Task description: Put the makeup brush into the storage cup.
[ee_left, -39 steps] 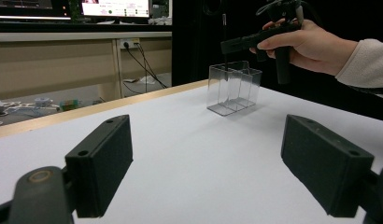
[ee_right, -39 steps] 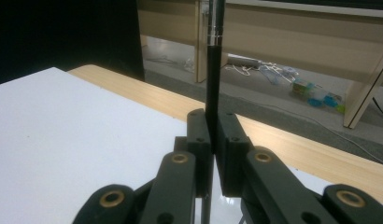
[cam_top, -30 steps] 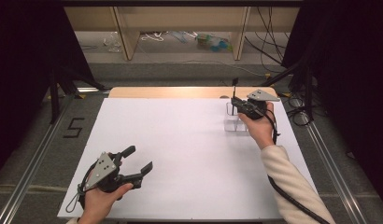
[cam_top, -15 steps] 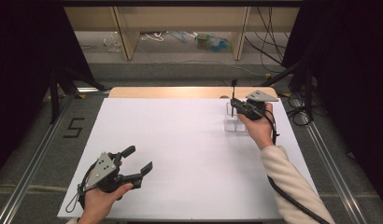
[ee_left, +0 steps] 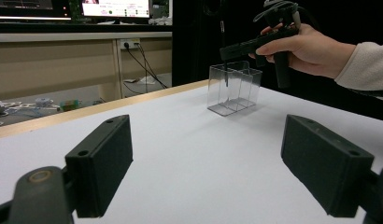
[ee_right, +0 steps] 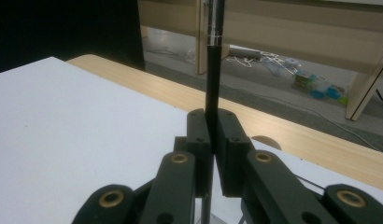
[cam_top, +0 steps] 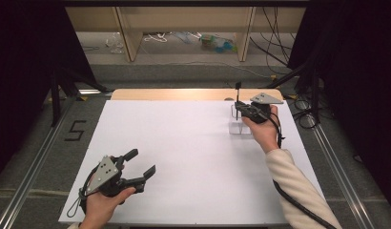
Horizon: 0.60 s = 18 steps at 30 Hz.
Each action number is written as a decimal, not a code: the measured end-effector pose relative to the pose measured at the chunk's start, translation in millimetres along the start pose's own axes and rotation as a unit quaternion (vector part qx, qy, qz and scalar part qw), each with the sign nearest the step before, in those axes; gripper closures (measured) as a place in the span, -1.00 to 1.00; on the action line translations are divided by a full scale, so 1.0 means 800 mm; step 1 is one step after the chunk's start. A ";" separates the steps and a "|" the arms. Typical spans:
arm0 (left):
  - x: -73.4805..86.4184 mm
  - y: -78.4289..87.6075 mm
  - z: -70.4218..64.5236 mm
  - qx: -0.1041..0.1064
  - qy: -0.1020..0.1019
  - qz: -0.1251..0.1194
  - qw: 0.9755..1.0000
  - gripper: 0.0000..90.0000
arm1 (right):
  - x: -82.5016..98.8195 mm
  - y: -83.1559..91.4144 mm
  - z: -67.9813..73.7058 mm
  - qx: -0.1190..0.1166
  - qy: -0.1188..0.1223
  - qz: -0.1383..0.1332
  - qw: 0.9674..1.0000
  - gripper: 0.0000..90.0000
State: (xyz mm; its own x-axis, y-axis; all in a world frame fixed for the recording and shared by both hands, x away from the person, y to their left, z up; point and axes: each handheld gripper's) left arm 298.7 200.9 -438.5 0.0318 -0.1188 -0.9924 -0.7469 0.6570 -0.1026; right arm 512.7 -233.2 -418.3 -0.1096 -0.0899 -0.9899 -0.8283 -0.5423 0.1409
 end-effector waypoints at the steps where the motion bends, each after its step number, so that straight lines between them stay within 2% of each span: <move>1: 0.000 0.000 0.000 0.000 -0.001 0.000 1.000 -0.64 | 0.000 0.000 0.000 0.002 0.000 -0.001 1.000 0.90; 16: 0.000 0.000 0.000 0.001 -0.002 0.000 1.000 -0.64 | 0.001 0.001 0.000 -0.002 -0.001 0.009 1.000 0.90; 18: 0.000 0.000 0.000 0.001 -0.002 0.000 1.000 -0.64 | 0.001 0.001 0.000 0.004 0.005 0.006 1.000 0.90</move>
Point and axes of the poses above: each handheld gripper's, and its own axes: y roughly backward along the jaws, x roughly out of its underside, z roughly to its left, and after that the axes turned 12 degrees about -z, right-handed
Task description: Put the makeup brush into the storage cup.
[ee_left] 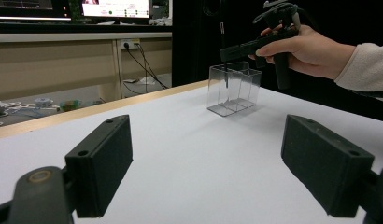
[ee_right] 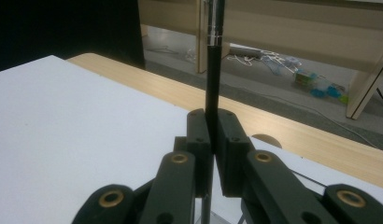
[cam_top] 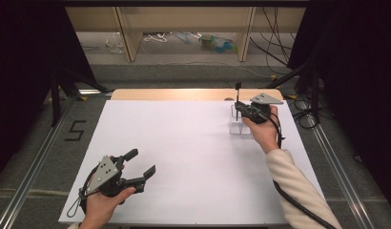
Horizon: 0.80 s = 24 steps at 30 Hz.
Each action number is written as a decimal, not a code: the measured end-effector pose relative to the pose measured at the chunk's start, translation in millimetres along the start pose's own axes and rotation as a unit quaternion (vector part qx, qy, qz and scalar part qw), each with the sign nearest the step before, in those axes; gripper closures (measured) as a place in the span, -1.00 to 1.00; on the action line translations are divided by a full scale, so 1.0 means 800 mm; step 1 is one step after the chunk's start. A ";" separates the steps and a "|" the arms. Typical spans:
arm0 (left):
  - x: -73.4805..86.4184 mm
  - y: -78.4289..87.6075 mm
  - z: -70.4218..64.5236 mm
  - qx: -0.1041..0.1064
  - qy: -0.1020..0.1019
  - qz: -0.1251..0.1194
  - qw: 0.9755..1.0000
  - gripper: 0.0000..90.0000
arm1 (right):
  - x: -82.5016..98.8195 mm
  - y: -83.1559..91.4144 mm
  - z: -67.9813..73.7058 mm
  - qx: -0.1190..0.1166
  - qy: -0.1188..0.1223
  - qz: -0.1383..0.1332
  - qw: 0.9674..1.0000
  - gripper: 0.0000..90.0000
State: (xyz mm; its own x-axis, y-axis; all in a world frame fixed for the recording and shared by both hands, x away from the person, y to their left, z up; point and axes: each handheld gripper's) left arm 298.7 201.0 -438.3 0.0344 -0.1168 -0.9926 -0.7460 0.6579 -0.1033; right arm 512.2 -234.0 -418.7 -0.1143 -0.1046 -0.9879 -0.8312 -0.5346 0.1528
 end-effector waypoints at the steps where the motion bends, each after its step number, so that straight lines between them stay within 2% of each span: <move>1: 0.000 0.000 0.000 0.000 0.000 0.000 1.000 -0.64 | 0.000 0.000 0.000 -0.001 -0.004 0.003 1.000 0.90; 3: 0.000 0.000 0.000 0.000 0.000 -0.001 1.000 -0.64 | 0.001 -0.001 -0.001 -0.003 -0.003 -0.005 1.000 0.88; 4: 0.000 0.000 0.000 0.000 0.000 0.000 1.000 -0.64 | 0.001 0.000 0.000 -0.003 -0.011 0.001 1.000 0.82; 6: 0.000 0.000 0.000 0.000 0.000 0.000 1.000 -0.64 | -0.001 0.001 0.000 -0.004 -0.017 0.014 1.000 0.58; 7: 0.000 0.000 0.000 0.000 0.002 -0.001 1.000 -0.64 | -0.002 0.000 0.000 -0.013 -0.024 0.010 1.000 0.42; 9: 0.000 0.000 0.000 0.000 0.001 -0.001 1.000 -0.64 | -0.004 0.001 0.001 -0.005 -0.030 0.019 0.999 0.13; 13: 0.000 0.000 0.000 0.000 -0.001 0.000 1.000 -0.64 | -0.007 0.001 -0.001 -0.005 -0.027 0.007 1.000 -0.13; 14: 0.000 0.000 0.000 0.000 -0.001 0.000 1.000 -0.64 | -0.008 0.003 0.001 -0.003 -0.037 0.017 0.999 -0.16; 15: 0.000 0.000 0.000 0.000 0.000 -0.001 1.000 -0.64 | -0.009 0.004 -0.001 -0.001 -0.027 0.016 1.000 -0.18; 18: 0.000 0.000 0.000 0.000 -0.001 -0.001 1.000 -0.64 | -0.009 0.004 -0.002 0.000 -0.035 0.010 0.999 -0.24; 20: 0.000 0.000 0.000 -0.001 -0.001 -0.001 1.000 -0.64 | -0.011 0.007 -0.003 0.003 -0.034 0.022 0.999 -0.27; 21: 0.000 0.000 0.000 -0.001 -0.001 -0.001 1.000 -0.64 | -0.011 0.008 -0.003 0.008 -0.032 0.020 0.999 -0.27; 24: 0.000 0.000 0.000 -0.001 0.000 -0.001 1.000 -0.64 | -0.011 0.012 -0.003 0.004 -0.029 0.022 0.999 -0.28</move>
Point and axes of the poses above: each handheld gripper's, and its own axes: y roughly backward along the jaws, x roughly out of its underside, z roughly to its left, and after that the axes turned 12 degrees about -z, right-handed
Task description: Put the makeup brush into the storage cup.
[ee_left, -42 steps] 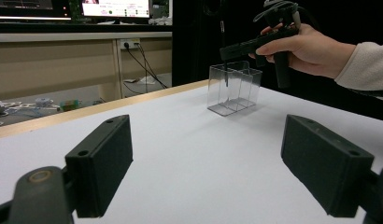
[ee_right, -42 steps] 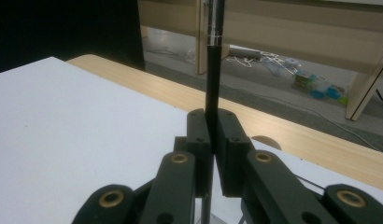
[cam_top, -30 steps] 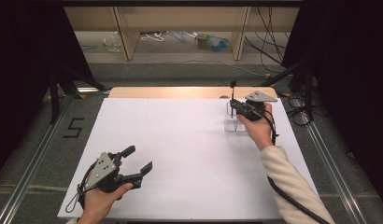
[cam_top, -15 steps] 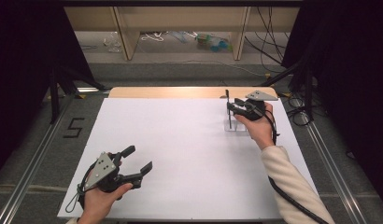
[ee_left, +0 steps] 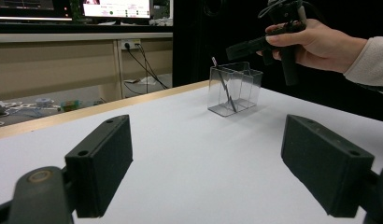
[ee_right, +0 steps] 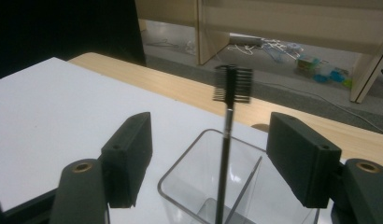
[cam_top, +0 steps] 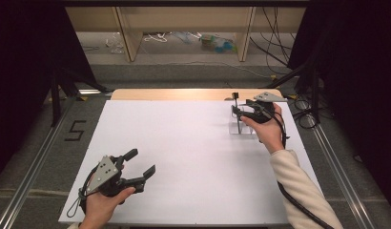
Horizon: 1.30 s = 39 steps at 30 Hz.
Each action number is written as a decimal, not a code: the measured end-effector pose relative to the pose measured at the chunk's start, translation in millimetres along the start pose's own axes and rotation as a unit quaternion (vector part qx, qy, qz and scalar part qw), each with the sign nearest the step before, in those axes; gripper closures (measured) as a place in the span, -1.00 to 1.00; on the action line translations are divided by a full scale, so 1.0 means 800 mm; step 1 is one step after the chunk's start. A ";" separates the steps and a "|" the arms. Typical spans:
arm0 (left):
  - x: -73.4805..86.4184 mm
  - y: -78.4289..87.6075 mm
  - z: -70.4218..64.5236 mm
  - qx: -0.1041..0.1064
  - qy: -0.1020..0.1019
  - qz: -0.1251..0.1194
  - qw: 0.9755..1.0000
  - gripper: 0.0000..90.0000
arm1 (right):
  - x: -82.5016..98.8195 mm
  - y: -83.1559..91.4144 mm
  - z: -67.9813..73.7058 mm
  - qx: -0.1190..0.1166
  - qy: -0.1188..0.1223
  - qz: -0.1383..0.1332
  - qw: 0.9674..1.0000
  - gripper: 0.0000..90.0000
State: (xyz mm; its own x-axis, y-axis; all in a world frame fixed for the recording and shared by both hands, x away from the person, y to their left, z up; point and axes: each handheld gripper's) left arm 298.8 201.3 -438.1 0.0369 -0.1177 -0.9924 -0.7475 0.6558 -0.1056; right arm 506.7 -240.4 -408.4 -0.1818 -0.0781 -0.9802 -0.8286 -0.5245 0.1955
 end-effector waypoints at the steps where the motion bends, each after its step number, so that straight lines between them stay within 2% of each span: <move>1: 0.000 0.000 0.000 0.000 0.000 0.000 1.000 -0.64 | 0.000 0.001 0.001 -0.005 -0.005 0.006 1.000 -0.28; 2: 0.000 0.000 0.000 0.000 0.000 0.000 1.000 -0.64 | 0.001 0.002 0.000 -0.004 0.000 0.001 1.000 -0.28; 3: 0.000 0.000 0.000 0.000 -0.001 0.000 1.000 -0.64 | 0.000 0.003 0.000 -0.006 0.003 0.008 1.000 -0.28; 4: 0.000 0.000 0.000 -0.001 0.001 0.000 1.000 -0.64 | 0.001 0.004 0.000 -0.010 0.002 0.001 1.000 -0.28; 8: 0.000 0.001 0.000 -0.001 0.001 0.000 1.000 -0.64 | 0.001 0.009 0.002 -0.009 0.001 0.014 1.000 -0.28; 10: 0.000 0.001 0.000 -0.001 0.001 0.000 1.000 -0.64 | 0.002 0.010 0.002 -0.013 0.000 0.005 1.000 -0.29; 14: -0.001 0.001 0.000 -0.001 0.001 -0.001 1.000 -0.64 | 0.001 0.016 0.005 -0.013 0.003 0.012 1.000 -0.29; 16: -0.001 0.001 0.000 -0.002 0.002 -0.001 1.000 -0.64 | 0.003 0.016 0.006 -0.024 0.000 0.008 1.000 -0.29; 20: -0.001 0.001 0.000 -0.002 0.001 -0.001 1.000 -0.64 | 0.005 0.022 0.008 -0.023 0.007 0.022 0.999 -0.29; 22: -0.001 0.001 0.000 -0.003 0.001 -0.001 1.000 -0.64 | 0.006 0.026 0.009 -0.028 0.001 0.026 0.999 -0.29; 25: -0.001 0.001 -0.001 -0.002 0.000 -0.001 1.000 -0.64 | 0.008 0.028 0.008 -0.031 0.004 0.010 0.999 -0.29; 29: -0.001 0.001 -0.001 -0.003 0.000 -0.001 1.000 -0.64 | 0.007 0.035 0.010 -0.034 0.006 0.016 0.999 -0.29; 31: -0.001 0.001 -0.001 -0.002 0.000 -0.001 1.000 -0.64 | 0.008 0.037 0.012 -0.034 0.006 0.010 0.999 -0.29; 32: -0.001 0.001 -0.001 -0.002 0.000 -0.001 1.000 -0.64 | 0.008 0.040 0.013 -0.038 0.003 0.019 0.999 -0.29; 34: -0.001 0.001 -0.001 -0.002 -0.001 -0.001 1.000 -0.64 | 0.008 0.043 0.015 -0.038 0.002 0.018 0.999 -0.29; 35: -0.001 0.001 -0.001 -0.002 0.000 -0.001 1.000 -0.64 | 0.009 0.044 0.015 -0.039 0.007 0.006 0.999 -0.29; 36: -0.001 0.001 -0.001 -0.002 -0.001 -0.001 1.000 -0.64 | 0.008 0.047 0.017 -0.044 -0.001 0.016 0.999 -0.29; 38: -0.001 0.001 -0.001 -0.002 -0.002 -0.001 1.000 -0.64 | 0.009 0.050 0.018 -0.043 0.004 0.008 0.999 -0.29; 39: -0.001 0.001 -0.001 -0.001 -0.002 -0.001 1.000 -0.64 | 0.009 0.052 0.019 -0.047 -0.002 0.013 0.999 -0.29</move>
Point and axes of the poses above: each handheld gripper's, and its own axes: y roughly backward along the jaws, x roughly out of its underside, z roughly to its left, and after that the axes turned 12 degrees about -z, right-handed
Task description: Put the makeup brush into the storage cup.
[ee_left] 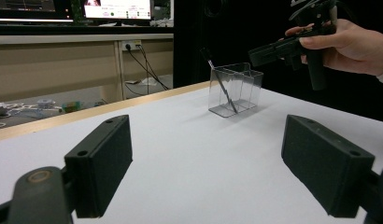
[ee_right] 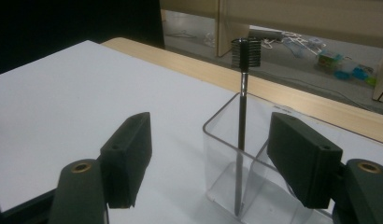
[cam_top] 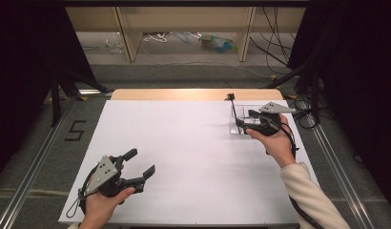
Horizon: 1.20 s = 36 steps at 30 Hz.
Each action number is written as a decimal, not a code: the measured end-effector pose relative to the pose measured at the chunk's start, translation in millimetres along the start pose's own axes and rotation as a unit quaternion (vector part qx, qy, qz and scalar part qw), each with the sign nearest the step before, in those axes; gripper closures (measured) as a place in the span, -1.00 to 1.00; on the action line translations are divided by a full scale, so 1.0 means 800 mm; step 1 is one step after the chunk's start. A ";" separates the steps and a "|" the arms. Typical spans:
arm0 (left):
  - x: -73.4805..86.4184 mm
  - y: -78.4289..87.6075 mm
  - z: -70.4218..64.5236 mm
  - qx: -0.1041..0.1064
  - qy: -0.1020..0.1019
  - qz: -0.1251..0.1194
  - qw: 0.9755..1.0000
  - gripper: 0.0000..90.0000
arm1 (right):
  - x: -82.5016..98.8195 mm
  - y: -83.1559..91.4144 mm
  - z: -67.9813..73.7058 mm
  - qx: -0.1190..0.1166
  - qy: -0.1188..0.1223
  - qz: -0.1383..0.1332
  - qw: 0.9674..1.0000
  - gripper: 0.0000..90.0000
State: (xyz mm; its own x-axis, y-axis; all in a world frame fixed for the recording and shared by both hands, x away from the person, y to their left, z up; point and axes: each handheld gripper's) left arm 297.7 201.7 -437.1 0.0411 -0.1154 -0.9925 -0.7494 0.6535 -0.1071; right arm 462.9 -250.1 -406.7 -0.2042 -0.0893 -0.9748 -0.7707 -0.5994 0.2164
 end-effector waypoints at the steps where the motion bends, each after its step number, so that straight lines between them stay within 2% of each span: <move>1: 0.000 0.000 0.000 0.000 0.000 0.000 1.000 -0.64 | 0.000 0.002 0.000 0.002 0.011 0.001 1.000 -0.29; 2: 0.001 -0.001 0.000 0.004 0.002 -0.005 1.000 -0.64 | 0.001 0.004 0.000 -0.002 0.007 -0.001 1.000 -0.29; 4: 0.001 -0.001 0.000 0.004 0.001 -0.005 1.000 -0.64 | 0.001 0.008 0.001 0.002 0.010 0.001 1.000 -0.29; 5: 0.000 0.000 0.000 0.000 0.000 0.001 1.000 -0.64 | 0.002 0.009 0.002 -0.002 0.006 -0.007 1.000 -0.29; 9: 0.001 -0.001 0.000 0.003 0.001 -0.005 1.000 -0.64 | 0.003 0.021 0.005 -0.006 0.009 0.001 1.000 -0.29; 12: 0.000 0.000 0.000 0.001 0.000 0.000 1.000 -0.64 | 0.005 0.028 0.006 -0.010 0.017 -0.010 1.000 -0.29; 13: 0.001 -0.001 0.000 0.004 0.001 -0.005 1.000 -0.64 | 0.005 0.031 0.007 -0.007 0.017 -0.007 1.000 -0.29; 14: 0.001 -0.001 0.000 0.003 0.002 -0.005 1.000 -0.64 | 0.007 0.034 0.007 -0.013 0.016 -0.016 1.000 -0.29; 15: 0.001 -0.001 0.000 0.003 0.000 -0.004 1.000 -0.64 | 0.007 0.037 0.008 -0.013 0.017 -0.010 1.000 -0.29; 19: 0.000 -0.001 0.000 0.000 0.000 -0.002 1.000 -0.64 | 0.011 0.049 0.011 -0.013 0.019 -0.019 1.000 -0.29; 20: 0.000 0.000 0.000 -0.001 0.000 0.000 1.000 -0.64 | 0.012 0.052 0.011 -0.019 0.018 -0.016 1.000 -0.29; 21: 0.000 0.000 0.000 -0.001 0.000 0.000 1.000 -0.64 | 0.012 0.057 0.012 -0.015 0.021 -0.011 1.000 -0.29; 22: 0.000 0.000 0.000 -0.001 0.000 0.000 1.000 -0.64 | 0.015 0.060 0.013 -0.020 0.020 -0.020 0.999 -0.28; 24: 0.000 0.000 0.000 -0.002 0.000 0.000 1.000 -0.64 | 0.018 0.066 0.016 -0.024 0.018 -0.022 0.999 -0.28; 26: 0.000 0.000 0.000 -0.002 0.000 0.000 1.000 -0.64 | 0.020 0.075 0.018 -0.021 0.021 -0.014 0.999 -0.28; 27: 0.000 0.000 0.000 -0.002 0.000 0.000 1.000 -0.64 | 0.023 0.077 0.019 -0.024 0.019 -0.025 0.999 -0.28; 31: 0.000 0.000 0.000 -0.002 -0.001 0.000 1.000 -0.64 | 0.028 0.093 0.023 -0.025 0.021 -0.019 0.999 -0.28; 34: -0.001 0.000 0.000 -0.002 0.000 0.000 1.000 -0.64 | 0.032 0.100 0.025 -0.026 0.020 -0.028 0.999 -0.28; 36: -0.001 0.000 0.000 -0.002 -0.001 -0.001 1.000 -0.64 | 0.033 0.106 0.027 -0.024 0.021 -0.020 0.999 -0.28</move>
State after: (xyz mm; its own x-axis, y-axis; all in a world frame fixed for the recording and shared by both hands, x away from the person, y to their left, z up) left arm 297.8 202.2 -436.3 0.0443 -0.1150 -0.9924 -0.7521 0.6500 -0.1089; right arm 378.7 -286.2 -412.8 -0.1468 -0.0979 -0.9843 -0.7481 -0.6400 0.1752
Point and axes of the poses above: each handheld gripper's, and its own axes: y roughly backward along the jaws, x roughly out of its underside, z roughly to its left, and after that the axes turned 12 degrees about -z, right-handed
